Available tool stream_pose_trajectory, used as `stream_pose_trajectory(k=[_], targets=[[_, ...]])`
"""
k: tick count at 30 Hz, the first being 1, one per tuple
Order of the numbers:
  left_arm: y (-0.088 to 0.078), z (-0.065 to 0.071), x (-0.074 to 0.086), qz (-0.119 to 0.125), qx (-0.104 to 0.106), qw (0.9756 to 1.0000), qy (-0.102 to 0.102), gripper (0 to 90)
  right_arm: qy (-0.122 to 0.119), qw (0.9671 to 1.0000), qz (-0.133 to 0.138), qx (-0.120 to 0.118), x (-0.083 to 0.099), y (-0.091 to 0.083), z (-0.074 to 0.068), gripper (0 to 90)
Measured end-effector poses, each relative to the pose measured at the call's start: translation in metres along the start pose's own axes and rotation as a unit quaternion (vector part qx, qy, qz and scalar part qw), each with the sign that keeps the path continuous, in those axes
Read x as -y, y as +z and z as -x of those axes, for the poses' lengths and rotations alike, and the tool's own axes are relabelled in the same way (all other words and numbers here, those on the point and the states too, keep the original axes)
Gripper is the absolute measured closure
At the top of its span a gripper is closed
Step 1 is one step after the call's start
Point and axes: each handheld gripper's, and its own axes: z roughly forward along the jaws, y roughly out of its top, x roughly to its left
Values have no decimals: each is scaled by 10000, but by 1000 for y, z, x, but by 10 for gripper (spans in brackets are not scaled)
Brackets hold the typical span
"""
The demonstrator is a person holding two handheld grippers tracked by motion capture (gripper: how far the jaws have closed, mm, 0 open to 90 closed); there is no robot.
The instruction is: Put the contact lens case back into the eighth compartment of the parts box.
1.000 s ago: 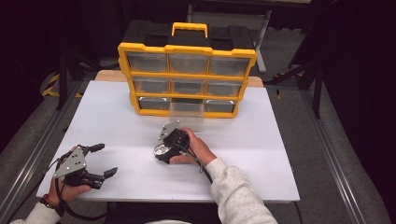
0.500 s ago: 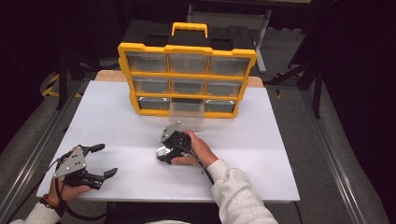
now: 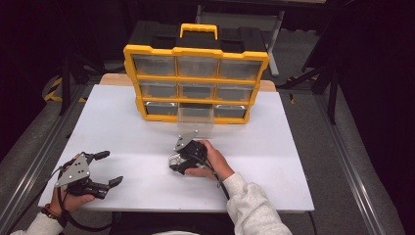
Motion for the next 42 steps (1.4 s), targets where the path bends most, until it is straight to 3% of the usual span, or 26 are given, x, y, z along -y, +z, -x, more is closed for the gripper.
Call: stream_pose_trajectory(k=[7,11,14,18,22,24,25,26,27,29,32,39,42], targets=[[-1,0,0,7,-7,10000,12,73,-81,9998,138,147,-1,-10,-7,370],[-2,0,-1,18,-12,10000,23,73,-182,9988,302,348,-4,-22,-13,370],[-2,0,-1,41,-25,10000,13,73,-243,9968,493,584,-6,-39,-16,370],[-2,1,-1,31,-10,10000,29,73,-242,9953,620,697,-6,-51,-16,371],[-2,1,-1,42,-11,10000,7,73,-260,9912,844,987,-7,-71,-15,371],[-1,0,-1,13,-18,10000,11,73,-292,9869,964,1261,-10,-86,-10,372],[-1,0,-1,16,-8,10000,6,73,-292,9869,964,1261,-10,-86,-10,372],[-1,1,-1,27,-8,10000,2,73,-229,9844,1077,1371,-13,-98,-4,372],[0,1,-1,20,-12,10000,6,73,-229,9844,1077,1371,-13,-98,-4,372],[0,1,-1,18,-5,10000,-1,73,-189,9811,1165,1533,-16,-107,3,371],[0,1,-1,0,-3,10000,18,73,-84,9780,1193,1706,-22,-119,18,372],[0,0,0,20,9,10000,-8,73,25,9767,965,1919,-30,-118,43,372],[1,0,0,12,29,10000,6,73,91,9774,918,1901,-33,-115,50,372]])
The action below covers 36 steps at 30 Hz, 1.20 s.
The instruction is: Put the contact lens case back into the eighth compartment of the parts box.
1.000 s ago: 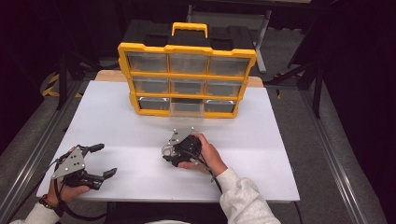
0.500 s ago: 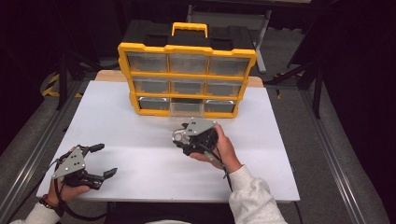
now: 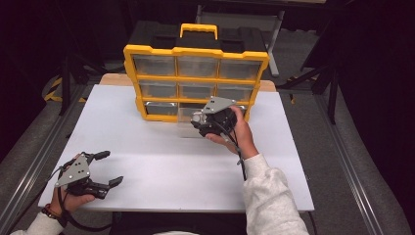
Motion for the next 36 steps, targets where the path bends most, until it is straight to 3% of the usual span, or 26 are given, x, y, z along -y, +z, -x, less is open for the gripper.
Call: stream_pose_trajectory(k=[5,16,36], targets=[[0,0,0,10,4,10000,-5,73,16,9999,-76,70,-2,7,5,372],[1,0,0,5,25,10000,24,73,310,9991,-296,53,5,26,13,371],[1,1,0,-32,60,10000,25,73,502,9978,-417,87,11,37,16,368]])
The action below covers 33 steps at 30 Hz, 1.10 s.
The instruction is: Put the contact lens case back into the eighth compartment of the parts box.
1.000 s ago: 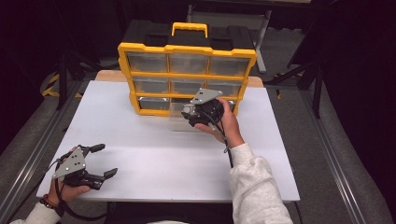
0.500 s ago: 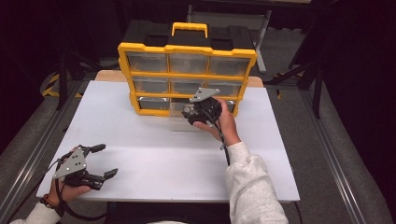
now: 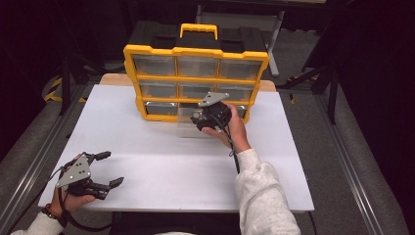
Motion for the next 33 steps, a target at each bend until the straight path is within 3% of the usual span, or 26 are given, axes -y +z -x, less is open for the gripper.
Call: stream_pose_trajectory(k=[14,21,33], targets=[[1,0,0,-23,6,10000,-1,73,90,9999,122,23,0,-2,0,350],[1,0,0,-24,-13,10000,-4,74,124,9992,373,70,-2,-10,-3,333],[2,0,1,-38,-32,10000,-3,75,-42,9980,598,190,-5,-21,-12,281]])
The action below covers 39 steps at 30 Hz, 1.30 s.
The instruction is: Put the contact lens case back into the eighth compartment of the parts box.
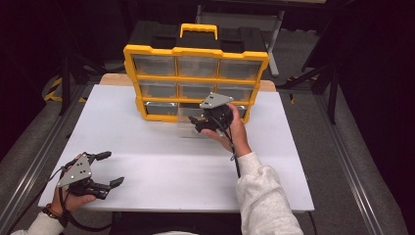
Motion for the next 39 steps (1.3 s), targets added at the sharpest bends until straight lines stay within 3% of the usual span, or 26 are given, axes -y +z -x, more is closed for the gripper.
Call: stream_pose_trajectory(k=[29,39], targets=[[0,0,0,-19,5,10000,0,76,89,9984,390,405,7,-20,-2,127],[0,1,0,-18,-4,10000,1,76,156,9978,519,383,10,-26,-7,100]])
